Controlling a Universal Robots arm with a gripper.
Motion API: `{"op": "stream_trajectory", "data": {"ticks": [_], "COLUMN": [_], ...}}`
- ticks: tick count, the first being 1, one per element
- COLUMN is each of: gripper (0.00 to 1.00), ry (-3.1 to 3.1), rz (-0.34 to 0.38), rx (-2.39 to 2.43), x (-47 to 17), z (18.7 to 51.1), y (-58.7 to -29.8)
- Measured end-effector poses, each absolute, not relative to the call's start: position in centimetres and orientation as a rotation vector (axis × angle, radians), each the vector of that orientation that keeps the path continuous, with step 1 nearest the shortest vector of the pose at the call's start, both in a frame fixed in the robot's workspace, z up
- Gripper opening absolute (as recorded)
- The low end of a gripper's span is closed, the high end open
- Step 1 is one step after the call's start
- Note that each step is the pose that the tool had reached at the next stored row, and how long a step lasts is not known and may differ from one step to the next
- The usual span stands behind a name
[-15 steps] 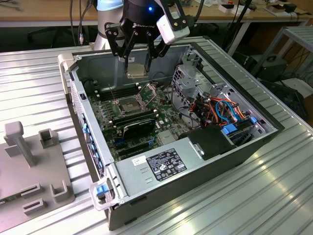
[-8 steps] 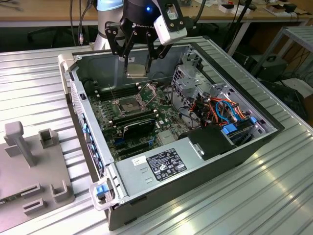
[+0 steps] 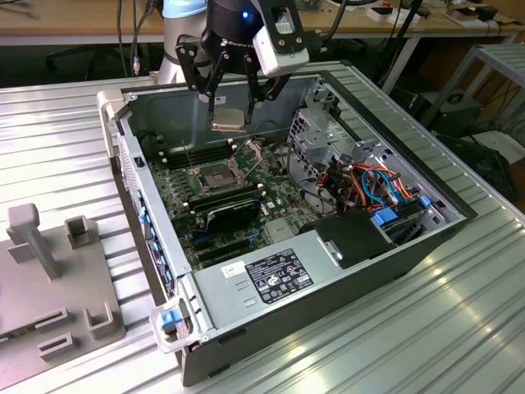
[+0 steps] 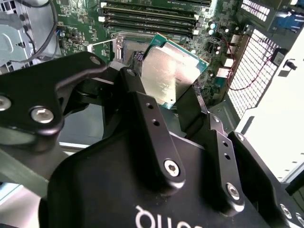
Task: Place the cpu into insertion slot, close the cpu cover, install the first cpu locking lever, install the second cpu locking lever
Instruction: 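Place the cpu into insertion slot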
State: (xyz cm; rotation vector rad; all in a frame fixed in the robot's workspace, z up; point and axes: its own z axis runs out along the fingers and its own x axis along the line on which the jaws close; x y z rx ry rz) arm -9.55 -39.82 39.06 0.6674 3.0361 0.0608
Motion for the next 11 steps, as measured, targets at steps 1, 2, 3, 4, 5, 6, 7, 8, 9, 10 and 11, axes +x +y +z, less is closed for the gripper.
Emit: {"op": "stream_trajectory", "data": {"ticks": [1,2,3,4,5,6,7,8,9,10,11], "gripper": [0.54,0.54,0.54,0.54,0.54,0.54,0.54,0.54,0.54,0.54,0.54], "ry": [3.032,3.029,3.025,3.021,3.017,3.014,3.01,3.007,3.004,3.0,2.995], "rz": [0.06,0.06,0.06,0.06,0.059,0.059,0.059,0.059,0.058,0.058,0.058], "rx": [0.685,0.697,0.716,0.728,0.746,0.757,0.773,0.784,0.795,0.808,0.825], "x": [-9.55,-9.55,-9.55,-9.55,-9.55,-9.55,-9.55,-9.55,-9.55,-9.55,-9.55], "z": [39.05,39.05,39.04,39.03,39.02,39.02,39.02,39.02,39.02,39.01,39.01], "y": [-39.82,-39.82,-39.82,-39.82,-39.82,-39.82,-39.82,-39.82,-39.82,-39.82,-39.82]}}
